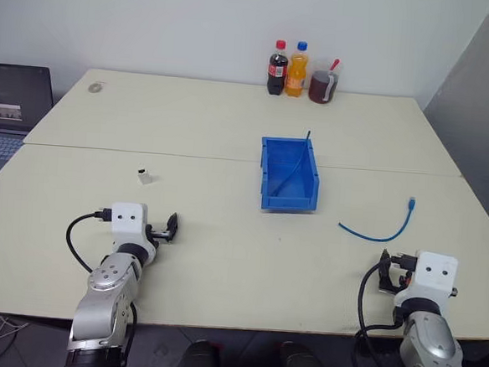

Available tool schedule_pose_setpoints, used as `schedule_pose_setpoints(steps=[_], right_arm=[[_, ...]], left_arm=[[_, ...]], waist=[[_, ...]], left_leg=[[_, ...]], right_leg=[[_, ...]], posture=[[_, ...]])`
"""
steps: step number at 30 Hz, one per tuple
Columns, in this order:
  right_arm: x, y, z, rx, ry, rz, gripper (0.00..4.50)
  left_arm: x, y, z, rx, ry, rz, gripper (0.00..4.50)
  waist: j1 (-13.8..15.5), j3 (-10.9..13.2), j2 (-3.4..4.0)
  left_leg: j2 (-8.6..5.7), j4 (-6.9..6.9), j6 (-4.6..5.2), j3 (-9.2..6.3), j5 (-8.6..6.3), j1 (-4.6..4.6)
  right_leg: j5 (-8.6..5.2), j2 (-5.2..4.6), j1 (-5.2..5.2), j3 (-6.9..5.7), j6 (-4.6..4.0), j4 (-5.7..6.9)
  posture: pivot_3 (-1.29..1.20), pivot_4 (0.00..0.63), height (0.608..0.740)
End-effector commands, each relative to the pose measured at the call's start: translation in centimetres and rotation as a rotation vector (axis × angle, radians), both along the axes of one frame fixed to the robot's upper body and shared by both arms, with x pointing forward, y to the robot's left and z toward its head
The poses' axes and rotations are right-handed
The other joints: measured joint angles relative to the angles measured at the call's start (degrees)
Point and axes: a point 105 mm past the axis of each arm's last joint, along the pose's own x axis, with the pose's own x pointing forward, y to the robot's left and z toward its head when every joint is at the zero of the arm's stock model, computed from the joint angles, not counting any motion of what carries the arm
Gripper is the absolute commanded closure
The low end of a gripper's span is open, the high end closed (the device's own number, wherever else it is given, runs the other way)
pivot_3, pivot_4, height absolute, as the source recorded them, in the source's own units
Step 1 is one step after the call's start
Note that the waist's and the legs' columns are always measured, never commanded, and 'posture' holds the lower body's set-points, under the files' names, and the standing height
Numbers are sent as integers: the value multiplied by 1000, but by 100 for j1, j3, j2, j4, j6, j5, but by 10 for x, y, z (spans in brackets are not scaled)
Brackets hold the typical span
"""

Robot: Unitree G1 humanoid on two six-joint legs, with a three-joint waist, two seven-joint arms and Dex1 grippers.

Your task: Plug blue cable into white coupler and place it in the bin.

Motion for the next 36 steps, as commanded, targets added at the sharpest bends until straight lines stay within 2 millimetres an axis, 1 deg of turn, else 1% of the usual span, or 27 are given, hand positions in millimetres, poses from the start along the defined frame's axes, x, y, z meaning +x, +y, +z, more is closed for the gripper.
schedule_pose_setpoints(steps=[1,3,22,31,32,34,35,36], right_arm=[[0,-3,13,-28,-52,-10,0],[0,-3,12,-27,-52,-11,0],[-5,-4,12,-24,-50,-22,0],[-5,-10,15,-37,-63,-42,0],[-5,-10,16,-38,-66,-46,0],[-5,-10,18,-41,-74,-56,0],[-4,-11,19,-42,-77,-60,0],[-3,-12,21,-46,-82,-61,0]], left_arm=[[0,-1,13,22,-50,-9,12],[-1,-4,12,27,-47,-21,12],[-4,-7,11,-1,-55,-18,12],[-3,-14,11,-2,-54,-42,12],[-2,-15,12,0,-56,-49,12],[8,-25,23,15,-80,-147,12],[13,-32,30,26,-99,-195,12],[19,-44,40,19,-122,-276,12]], waist=[[0,0,0],[-1,0,0],[0,0,0],[0,0,0],[0,0,0],[0,2,-1],[0,5,-3],[7,6,-5]], left_leg=[[0,0,0,0,0,0],[0,0,0,0,0,0],[1,0,0,0,0,0],[0,0,0,0,0,0],[0,0,0,0,0,0],[0,0,0,0,0,0],[-1,0,0,-1,0,-1],[-3,0,0,0,0,-1]], right_leg=[[0,0,0,0,0,0],[0,0,0,0,0,0],[0,-1,0,1,-1,0],[0,-1,0,1,-1,0],[0,-1,0,0,-1,0],[-1,-1,0,0,-1,0],[0,-1,0,0,-1,0],[-1,0,-1,-1,-1,0]], posture=[[0,150,740],[0,150,740],[0,150,740],[0,150,740],[0,150,740],[0,150,740],[0,150,740],[0,150,740]])
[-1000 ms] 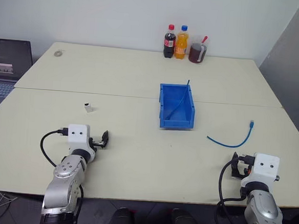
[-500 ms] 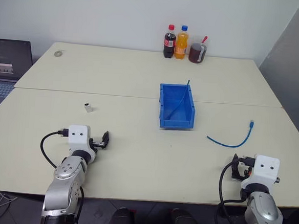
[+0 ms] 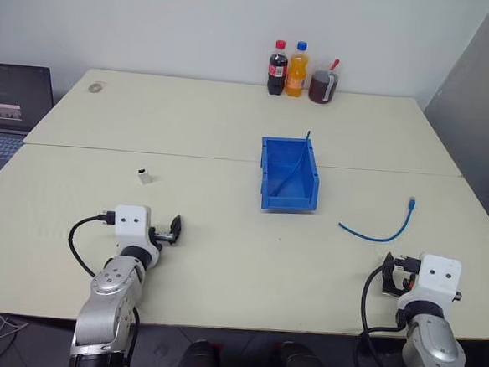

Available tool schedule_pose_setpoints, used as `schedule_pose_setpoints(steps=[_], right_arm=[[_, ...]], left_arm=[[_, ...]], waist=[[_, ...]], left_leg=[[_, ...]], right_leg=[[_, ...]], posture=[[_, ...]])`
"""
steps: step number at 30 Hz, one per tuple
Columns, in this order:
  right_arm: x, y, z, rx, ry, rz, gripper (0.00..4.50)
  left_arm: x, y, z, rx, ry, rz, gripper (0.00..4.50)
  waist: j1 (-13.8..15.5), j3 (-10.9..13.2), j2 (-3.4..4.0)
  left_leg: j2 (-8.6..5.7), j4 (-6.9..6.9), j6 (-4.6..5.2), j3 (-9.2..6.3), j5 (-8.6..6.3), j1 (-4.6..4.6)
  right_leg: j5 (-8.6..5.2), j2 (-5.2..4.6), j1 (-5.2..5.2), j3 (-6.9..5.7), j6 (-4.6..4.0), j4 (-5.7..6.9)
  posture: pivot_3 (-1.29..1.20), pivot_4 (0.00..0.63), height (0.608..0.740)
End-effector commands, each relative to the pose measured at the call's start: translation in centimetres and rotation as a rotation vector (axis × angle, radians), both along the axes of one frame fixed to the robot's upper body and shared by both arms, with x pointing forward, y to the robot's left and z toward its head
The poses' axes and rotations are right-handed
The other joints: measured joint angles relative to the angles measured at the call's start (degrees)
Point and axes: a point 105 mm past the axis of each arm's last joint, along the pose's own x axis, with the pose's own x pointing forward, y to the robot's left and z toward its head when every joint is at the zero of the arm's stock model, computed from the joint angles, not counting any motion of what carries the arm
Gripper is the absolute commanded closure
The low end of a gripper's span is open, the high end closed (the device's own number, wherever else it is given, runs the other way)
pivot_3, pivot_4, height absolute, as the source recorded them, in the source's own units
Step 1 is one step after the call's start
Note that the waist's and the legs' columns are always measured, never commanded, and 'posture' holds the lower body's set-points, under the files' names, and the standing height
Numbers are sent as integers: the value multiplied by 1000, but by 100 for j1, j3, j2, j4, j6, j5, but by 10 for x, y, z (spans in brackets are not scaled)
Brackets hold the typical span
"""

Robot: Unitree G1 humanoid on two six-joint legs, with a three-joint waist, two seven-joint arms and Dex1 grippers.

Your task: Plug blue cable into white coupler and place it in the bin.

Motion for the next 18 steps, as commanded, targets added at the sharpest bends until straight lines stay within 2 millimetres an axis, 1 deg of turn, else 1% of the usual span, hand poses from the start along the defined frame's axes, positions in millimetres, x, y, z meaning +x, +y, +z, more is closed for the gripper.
schedule_pose_setpoints(steps=[1,2,3,4,6,7,9,11,12,14,16,18], right_arm=[[3,-6,25,-47,-93,-24,0],[6,-7,30,-56,-106,-27,0],[8,-9,33,-63,-114,-30,0],[11,-12,37,-76,-125,-37,0],[15,-17,43,-90,-136,-46,0],[19,-20,46,-96,-139,-46,0],[24,-23,49,-102,-139,-43,0],[35,-29,48,-99,-99,-16,0],[40,-32,46,-94,-79,-5,0],[49,-38,45,-79,-55,11,0],[58,-44,47,-53,-49,15,0],[66,-49,48,-23,-42,15,0]], left_arm=[[23,-39,46,14,-132,-253,12],[33,-57,63,24,-167,-366,12],[38,-69,74,35,-188,-440,12],[45,-87,89,44,-216,-546,12],[50,-110,107,54,-246,-676,12],[51,-130,119,72,-266,-801,12],[49,-155,134,98,-285,-960,12],[37,-194,150,129,-294,-1243,12],[31,-207,155,150,-296,-1349,12],[26,-225,157,179,-287,-1481,12],[23,-235,154,204,-271,-1573,12],[23,-243,150,238,-270,-1627,12]], waist=[[21,3,-2],[28,5,-2],[42,7,-2],[49,10,-5],[36,8,-5],[27,5,-4],[2,10,-6],[-14,12,-6],[-8,20,-9],[-2,28,0],[-11,28,5],[-38,32,13]], left_leg=[[0,0,0,0,0,0],[-2,2,0,2,1,-2],[-4,3,0,3,1,-3],[-7,8,0,4,1,-5],[-25,16,0,13,1,-9],[-26,14,0,13,1,-9],[-35,8,-3,13,-3,-14],[-36,5,-3,15,-4,-21],[-38,6,-2,15,-4,-20],[-42,7,-2,15,-4,-30],[-42,4,-1,14,-5,-28],[-42,0,2,12,-6,-21]], right_leg=[[-3,1,0,-2,-6,0],[-8,0,1,-4,-15,1],[-9,1,2,-6,-16,1],[-8,1,4,-12,-15,1],[1,4,4,-18,1,-2],[10,4,5,-12,17,-6],[5,2,4,-3,23,-12],[4,4,-5,-1,21,-15],[2,6,-3,-3,18,-9],[2,8,-10,-15,17,-10],[-4,10,-9,-15,15,-10],[-9,16,-8,-8,15,-9]], posture=[[0,150,740],[0,150,740],[0,150,740],[0,150,740],[0,150,740],[0,150,740],[0,150,740],[0,150,740],[0,150,740],[0,150,740],[0,150,740],[0,150,740]])
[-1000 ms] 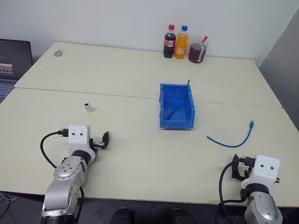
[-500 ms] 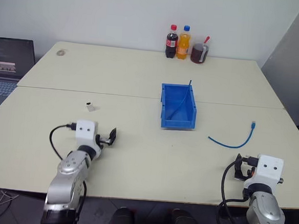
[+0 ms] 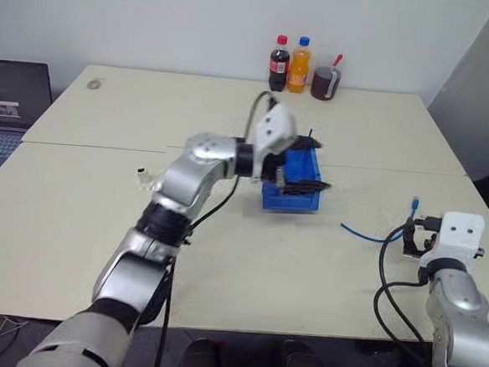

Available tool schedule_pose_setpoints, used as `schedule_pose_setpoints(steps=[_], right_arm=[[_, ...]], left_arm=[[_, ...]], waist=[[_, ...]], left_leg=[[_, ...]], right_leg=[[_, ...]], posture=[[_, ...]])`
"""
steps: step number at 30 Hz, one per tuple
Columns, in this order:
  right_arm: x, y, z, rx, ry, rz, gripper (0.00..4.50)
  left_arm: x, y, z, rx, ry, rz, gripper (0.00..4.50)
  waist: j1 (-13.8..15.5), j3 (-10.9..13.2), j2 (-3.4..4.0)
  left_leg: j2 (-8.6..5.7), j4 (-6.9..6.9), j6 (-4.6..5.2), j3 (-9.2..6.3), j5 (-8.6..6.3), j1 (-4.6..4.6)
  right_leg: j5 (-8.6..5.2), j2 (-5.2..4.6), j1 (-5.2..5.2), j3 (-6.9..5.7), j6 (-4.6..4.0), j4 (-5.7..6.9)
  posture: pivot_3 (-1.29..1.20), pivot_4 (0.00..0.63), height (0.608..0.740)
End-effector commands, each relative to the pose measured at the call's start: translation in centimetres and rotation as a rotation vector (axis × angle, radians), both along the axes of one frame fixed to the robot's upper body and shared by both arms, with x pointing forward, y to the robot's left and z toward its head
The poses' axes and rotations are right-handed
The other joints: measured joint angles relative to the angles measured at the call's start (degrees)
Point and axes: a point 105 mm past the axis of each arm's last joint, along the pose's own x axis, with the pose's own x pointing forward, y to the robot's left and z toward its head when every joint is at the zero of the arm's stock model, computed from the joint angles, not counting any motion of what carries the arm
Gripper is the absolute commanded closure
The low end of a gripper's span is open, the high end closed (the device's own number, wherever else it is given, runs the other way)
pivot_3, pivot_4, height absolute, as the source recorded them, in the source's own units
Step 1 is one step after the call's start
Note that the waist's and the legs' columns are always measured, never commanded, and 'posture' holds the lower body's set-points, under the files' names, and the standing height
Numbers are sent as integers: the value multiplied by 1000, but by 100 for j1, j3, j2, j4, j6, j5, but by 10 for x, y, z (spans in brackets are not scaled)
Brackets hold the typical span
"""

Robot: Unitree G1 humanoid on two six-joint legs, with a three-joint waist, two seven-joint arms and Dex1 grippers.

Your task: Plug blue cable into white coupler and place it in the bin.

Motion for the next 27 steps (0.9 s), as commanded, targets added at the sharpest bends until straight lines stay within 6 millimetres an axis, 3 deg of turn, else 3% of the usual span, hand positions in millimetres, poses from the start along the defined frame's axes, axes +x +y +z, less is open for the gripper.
schedule_pose_setpoints(steps=[1,6,13,26,27], right_arm=[[11,-14,8,46,-7,-11,0],[29,-19,8,82,21,10,0],[56,-27,0,92,92,31,0],[69,-28,-18,173,143,49,0],[69,-28,-19,191,141,50,357]], left_arm=[[0,-9,-9,46,-27,-82,12],[4,-19,-8,40,-52,-102,12],[11,-15,-8,28,-61,-69,12],[12,-11,-10,10,-29,-42,12],[11,-11,-10,11,-27,-45,0]], waist=[[-22,7,11],[-16,28,28],[7,31,34],[16,33,37],[16,33,37]], left_leg=[[0,-3,0,-2,0,2],[1,0,1,-6,1,-5],[-4,5,1,-6,1,-10],[-4,11,1,-7,1,-11],[-4,12,1,-7,1,-11]], right_leg=[[0,2,0,1,0,1],[0,2,-1,-3,0,4],[-2,-4,-1,-2,4,5],[7,-4,-1,-3,-8,9],[7,-4,-1,-3,-8,10]], posture=[[0,150,740],[0,150,740],[0,150,740],[0,150,740],[0,150,740]])
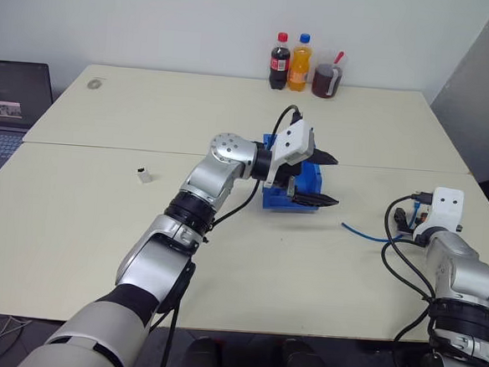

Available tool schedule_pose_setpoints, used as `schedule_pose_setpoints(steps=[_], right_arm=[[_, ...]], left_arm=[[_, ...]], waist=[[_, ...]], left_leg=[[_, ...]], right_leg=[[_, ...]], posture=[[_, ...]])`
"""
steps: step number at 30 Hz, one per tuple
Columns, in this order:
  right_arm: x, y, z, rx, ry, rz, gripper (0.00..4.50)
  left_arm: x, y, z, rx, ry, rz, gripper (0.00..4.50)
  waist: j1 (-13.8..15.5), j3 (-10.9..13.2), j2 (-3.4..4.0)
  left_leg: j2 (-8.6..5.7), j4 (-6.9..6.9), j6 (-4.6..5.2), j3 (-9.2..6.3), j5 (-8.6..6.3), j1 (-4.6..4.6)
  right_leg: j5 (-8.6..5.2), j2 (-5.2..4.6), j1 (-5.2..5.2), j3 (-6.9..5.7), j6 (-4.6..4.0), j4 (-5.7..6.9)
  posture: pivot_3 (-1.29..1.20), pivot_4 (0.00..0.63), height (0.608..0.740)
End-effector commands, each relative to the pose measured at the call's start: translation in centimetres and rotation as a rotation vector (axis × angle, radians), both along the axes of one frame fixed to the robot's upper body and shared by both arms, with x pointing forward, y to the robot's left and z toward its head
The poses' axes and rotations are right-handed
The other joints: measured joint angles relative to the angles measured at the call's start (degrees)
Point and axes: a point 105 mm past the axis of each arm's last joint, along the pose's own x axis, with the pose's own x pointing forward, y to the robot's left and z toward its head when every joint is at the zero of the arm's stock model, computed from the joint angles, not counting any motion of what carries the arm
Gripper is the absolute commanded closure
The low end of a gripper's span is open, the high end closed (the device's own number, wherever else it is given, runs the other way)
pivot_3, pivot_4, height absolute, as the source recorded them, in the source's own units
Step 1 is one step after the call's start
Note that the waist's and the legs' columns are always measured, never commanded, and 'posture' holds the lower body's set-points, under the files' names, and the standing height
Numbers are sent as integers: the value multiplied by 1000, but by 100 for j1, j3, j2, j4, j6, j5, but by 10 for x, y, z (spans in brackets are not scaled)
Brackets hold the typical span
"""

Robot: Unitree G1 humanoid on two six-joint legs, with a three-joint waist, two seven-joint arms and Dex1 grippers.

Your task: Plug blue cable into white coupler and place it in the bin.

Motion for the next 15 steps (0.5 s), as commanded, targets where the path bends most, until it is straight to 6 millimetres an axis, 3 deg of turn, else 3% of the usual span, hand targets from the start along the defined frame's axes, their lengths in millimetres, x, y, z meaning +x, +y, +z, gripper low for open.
schedule_pose_setpoints(steps=[1,15], right_arm=[[3,1,9,39,-39,9,473],[-1,10,3,8,-14,66,4122]], left_arm=[[-5,-2,13,-32,-37,-19,0],[-10,-2,12,-12,-45,-48,0]], waist=[[0,0,0],[6,0,1]], left_leg=[[0,0,0,0,0,0],[0,2,0,-1,0,0]], right_leg=[[0,0,0,0,0,1],[1,0,0,-1,-1,3]], posture=[[0,150,740],[0,150,740]])
